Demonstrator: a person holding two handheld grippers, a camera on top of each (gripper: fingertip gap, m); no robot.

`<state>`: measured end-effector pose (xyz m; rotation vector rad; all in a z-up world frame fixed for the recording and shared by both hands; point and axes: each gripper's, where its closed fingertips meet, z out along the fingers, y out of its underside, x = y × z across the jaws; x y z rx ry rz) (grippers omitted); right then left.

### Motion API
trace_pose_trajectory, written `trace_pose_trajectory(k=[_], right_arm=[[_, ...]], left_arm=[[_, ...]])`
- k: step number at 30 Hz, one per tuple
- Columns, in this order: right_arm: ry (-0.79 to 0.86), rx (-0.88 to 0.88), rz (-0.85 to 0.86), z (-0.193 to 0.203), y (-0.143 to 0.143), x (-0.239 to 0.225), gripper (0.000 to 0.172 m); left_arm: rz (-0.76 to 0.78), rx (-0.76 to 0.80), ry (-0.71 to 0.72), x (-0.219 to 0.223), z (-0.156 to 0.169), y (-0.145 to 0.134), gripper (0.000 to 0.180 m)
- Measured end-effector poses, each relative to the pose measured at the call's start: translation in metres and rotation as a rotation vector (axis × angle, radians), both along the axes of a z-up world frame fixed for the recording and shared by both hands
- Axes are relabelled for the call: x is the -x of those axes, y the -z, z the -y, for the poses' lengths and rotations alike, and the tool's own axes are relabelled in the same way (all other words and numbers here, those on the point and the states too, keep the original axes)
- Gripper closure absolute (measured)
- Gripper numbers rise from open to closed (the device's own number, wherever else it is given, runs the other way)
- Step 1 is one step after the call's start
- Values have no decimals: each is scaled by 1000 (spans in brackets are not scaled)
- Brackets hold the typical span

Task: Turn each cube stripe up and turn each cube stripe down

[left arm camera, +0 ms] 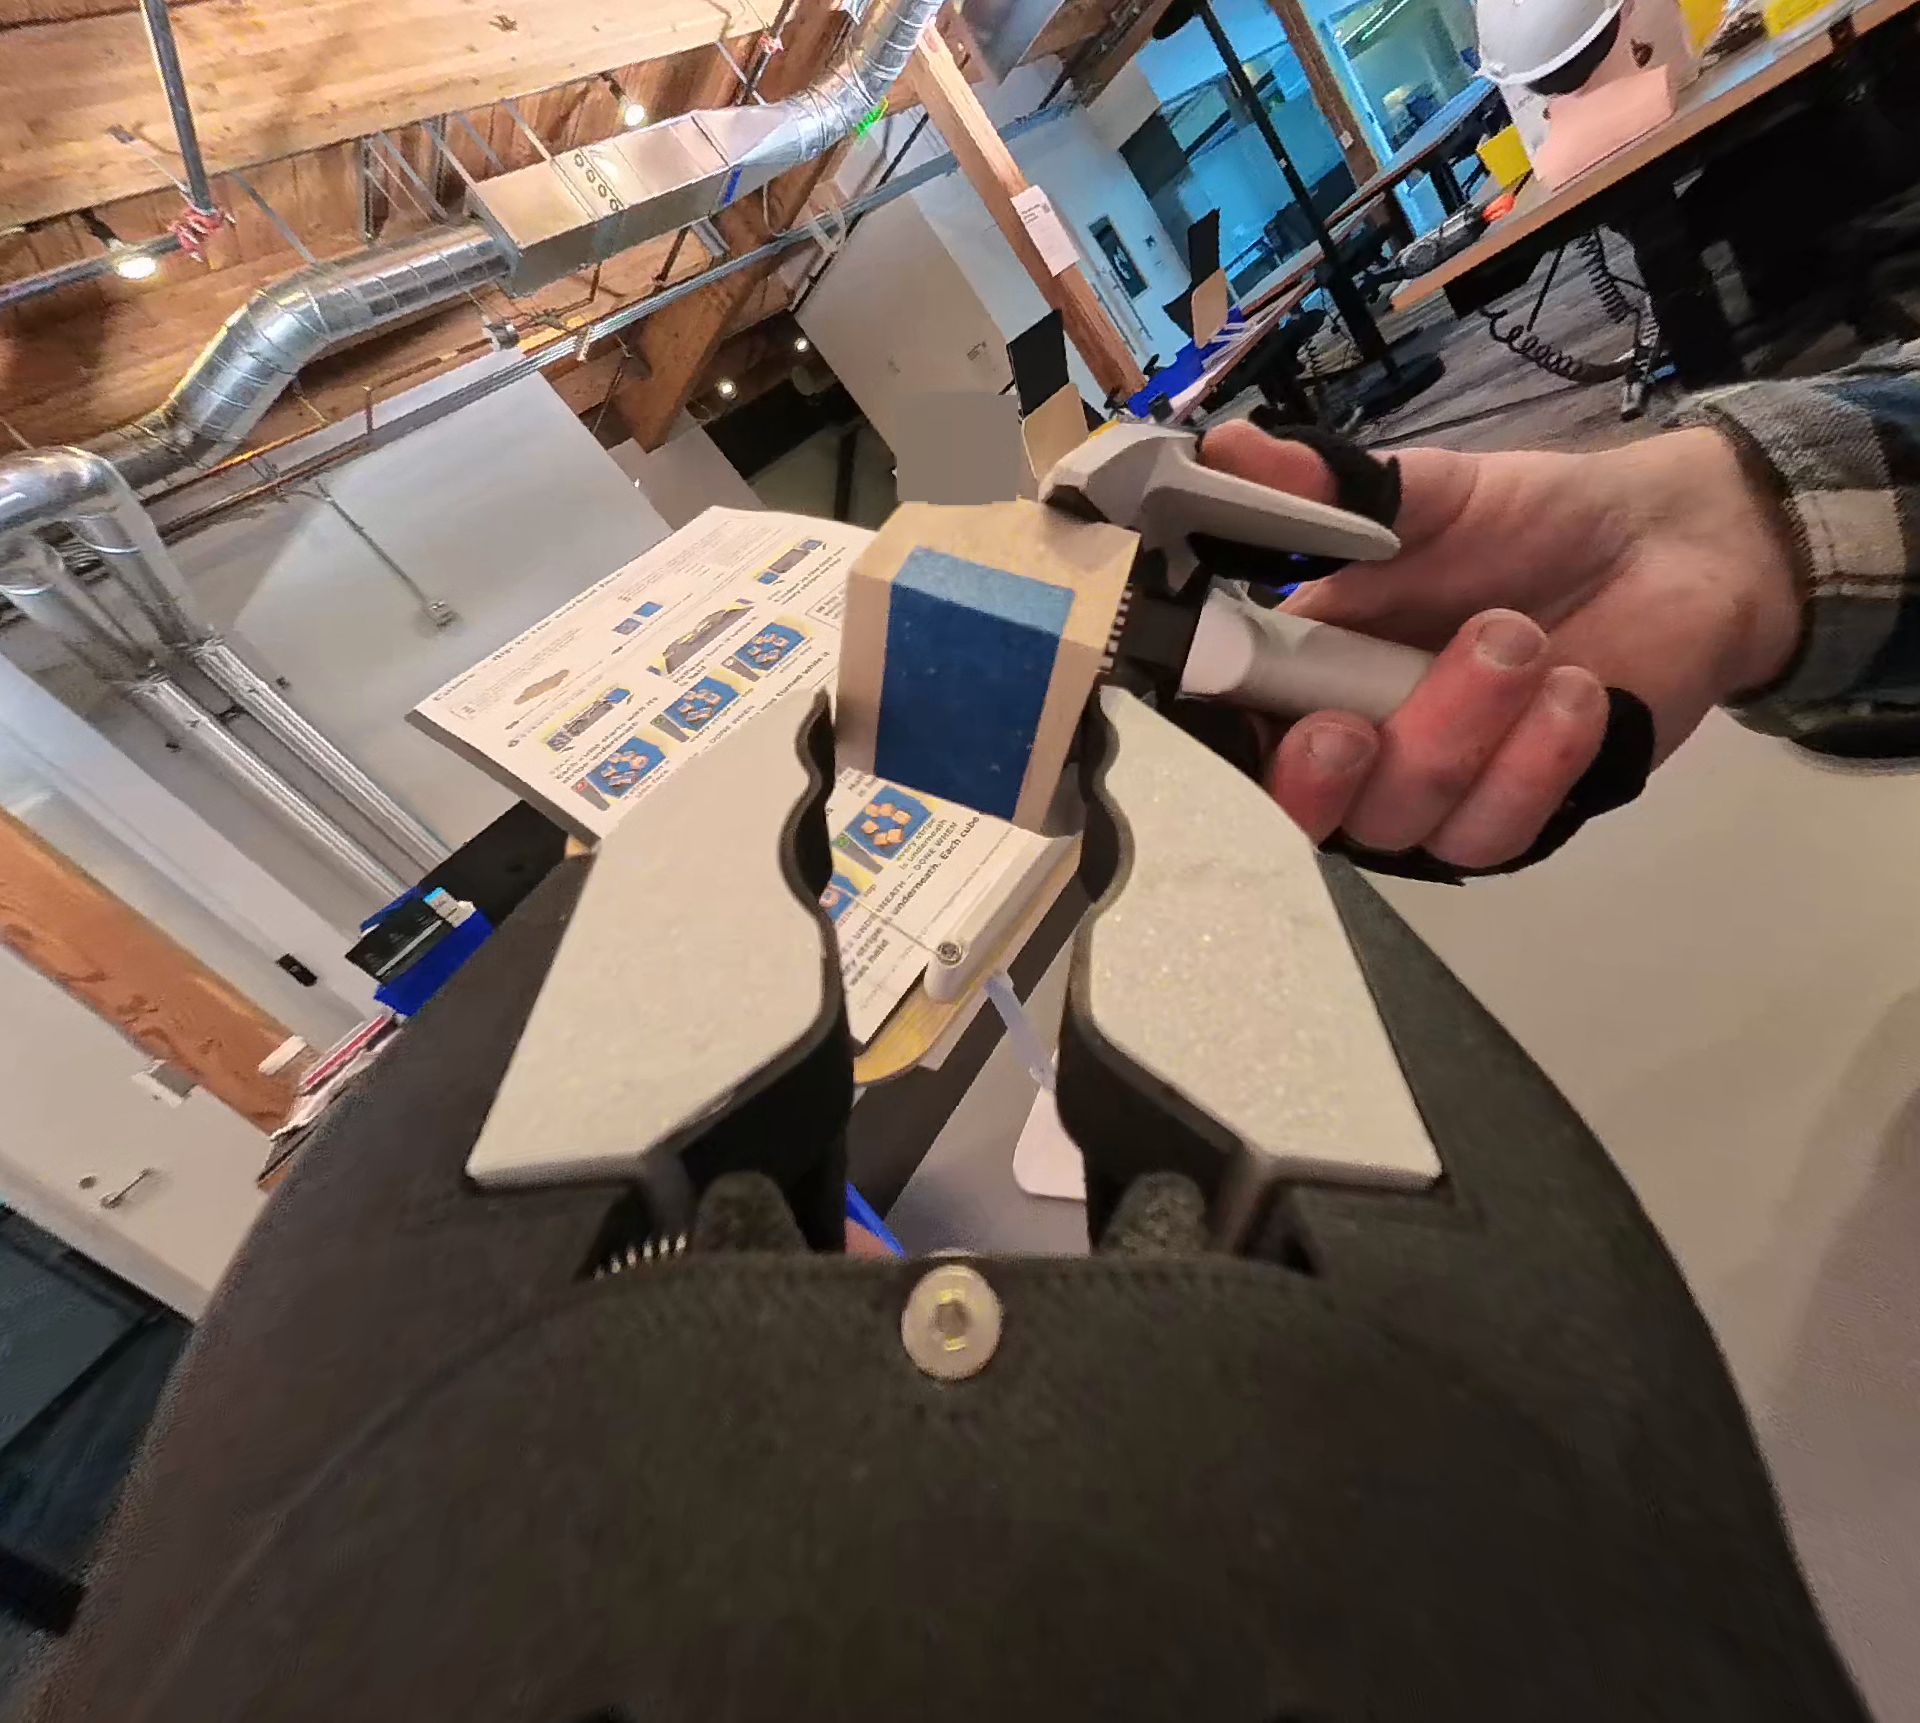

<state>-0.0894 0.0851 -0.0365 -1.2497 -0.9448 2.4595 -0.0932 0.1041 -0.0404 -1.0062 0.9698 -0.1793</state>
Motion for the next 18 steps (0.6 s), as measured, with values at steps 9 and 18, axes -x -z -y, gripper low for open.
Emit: trace_pose_trajectory(k=[9,18], right_arm=[[119,-59,4,-10,-16,-20,122],[445,-300,162,-46,-30,-98,122]], left_arm=[[34,-7,-72,29,15,-14,149],[140,39,-123,71,6,-17,180]])
